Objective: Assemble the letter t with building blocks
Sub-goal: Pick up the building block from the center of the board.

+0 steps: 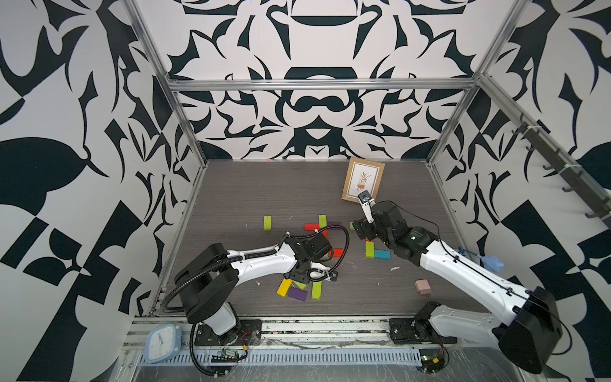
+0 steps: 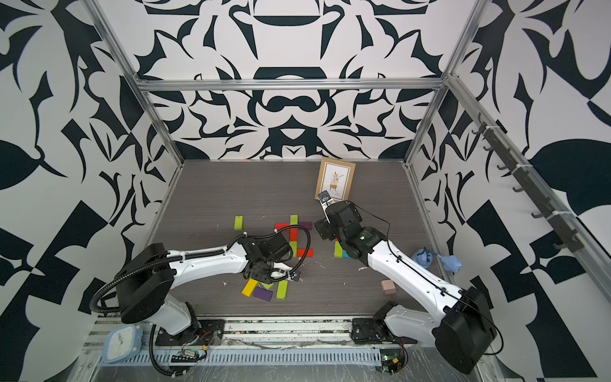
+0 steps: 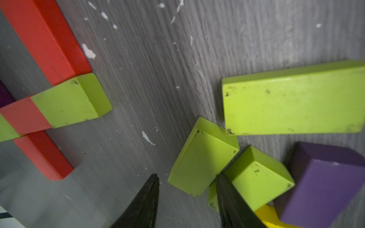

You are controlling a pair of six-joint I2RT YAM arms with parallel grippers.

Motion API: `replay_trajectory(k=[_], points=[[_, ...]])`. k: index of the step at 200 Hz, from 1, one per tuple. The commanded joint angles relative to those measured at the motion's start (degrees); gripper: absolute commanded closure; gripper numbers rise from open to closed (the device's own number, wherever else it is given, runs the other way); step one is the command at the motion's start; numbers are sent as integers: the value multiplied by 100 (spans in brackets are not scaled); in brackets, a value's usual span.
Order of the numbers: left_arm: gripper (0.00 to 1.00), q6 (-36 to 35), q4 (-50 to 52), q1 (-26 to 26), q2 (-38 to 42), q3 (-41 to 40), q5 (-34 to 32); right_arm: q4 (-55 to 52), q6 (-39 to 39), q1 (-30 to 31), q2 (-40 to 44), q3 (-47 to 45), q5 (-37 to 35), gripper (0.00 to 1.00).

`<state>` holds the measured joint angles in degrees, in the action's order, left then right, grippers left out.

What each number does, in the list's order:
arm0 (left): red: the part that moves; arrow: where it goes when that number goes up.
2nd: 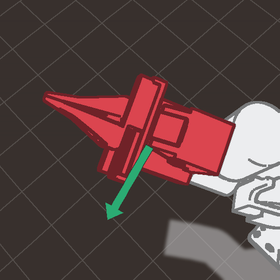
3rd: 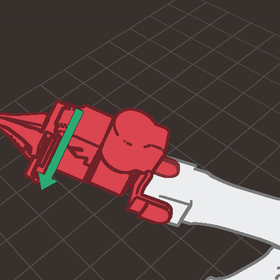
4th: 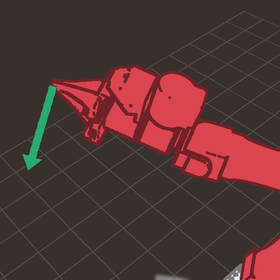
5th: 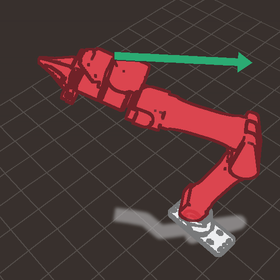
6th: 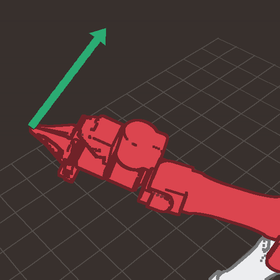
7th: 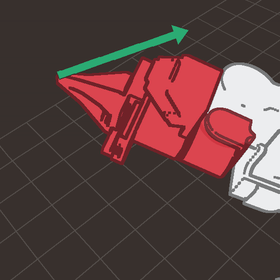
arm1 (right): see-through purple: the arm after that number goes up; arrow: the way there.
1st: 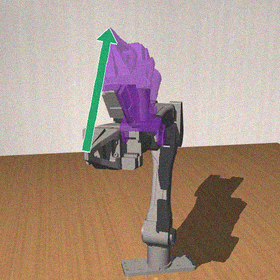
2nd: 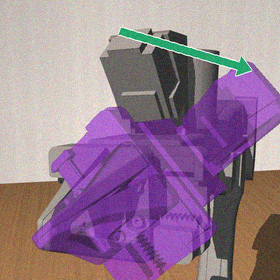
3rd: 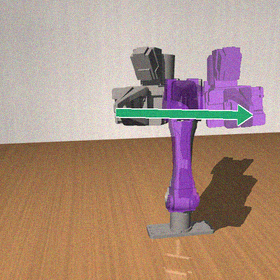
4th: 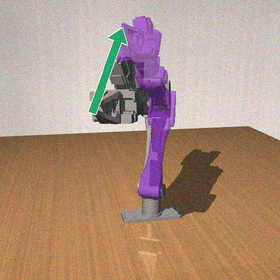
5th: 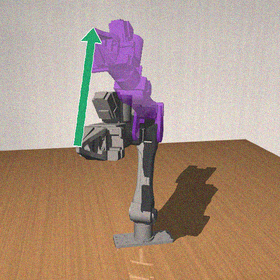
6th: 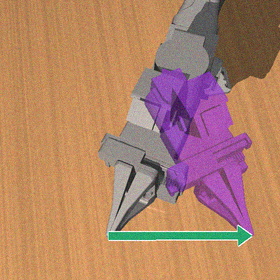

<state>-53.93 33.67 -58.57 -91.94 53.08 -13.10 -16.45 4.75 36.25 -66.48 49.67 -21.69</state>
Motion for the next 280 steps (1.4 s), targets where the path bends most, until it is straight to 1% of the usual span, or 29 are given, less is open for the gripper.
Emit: replay_trajectory(k=[1,77,136,157,194,231,280], points=[[49,-231,111,-49,-144,-98,-53,96,34,5,179,8,-141,0],[48,-438,161,-127,41,-178,97,80,43,7,326,-1,-170,0],[48,-364,254,-124,-205,-6,98,71,34,7,419,-3,-176,1],[49,-311,344,-111,-234,48,260,89,22,5,444,-15,-149,0],[49,-258,438,-103,-383,135,364,115,14,6,439,-26,-116,0],[51,-231,473,-42,-504,213,489,126,14,6,449,-27,-105,0],[60,-140,457,34,-607,298,514,133,17,10,424,-19,-98,1]])
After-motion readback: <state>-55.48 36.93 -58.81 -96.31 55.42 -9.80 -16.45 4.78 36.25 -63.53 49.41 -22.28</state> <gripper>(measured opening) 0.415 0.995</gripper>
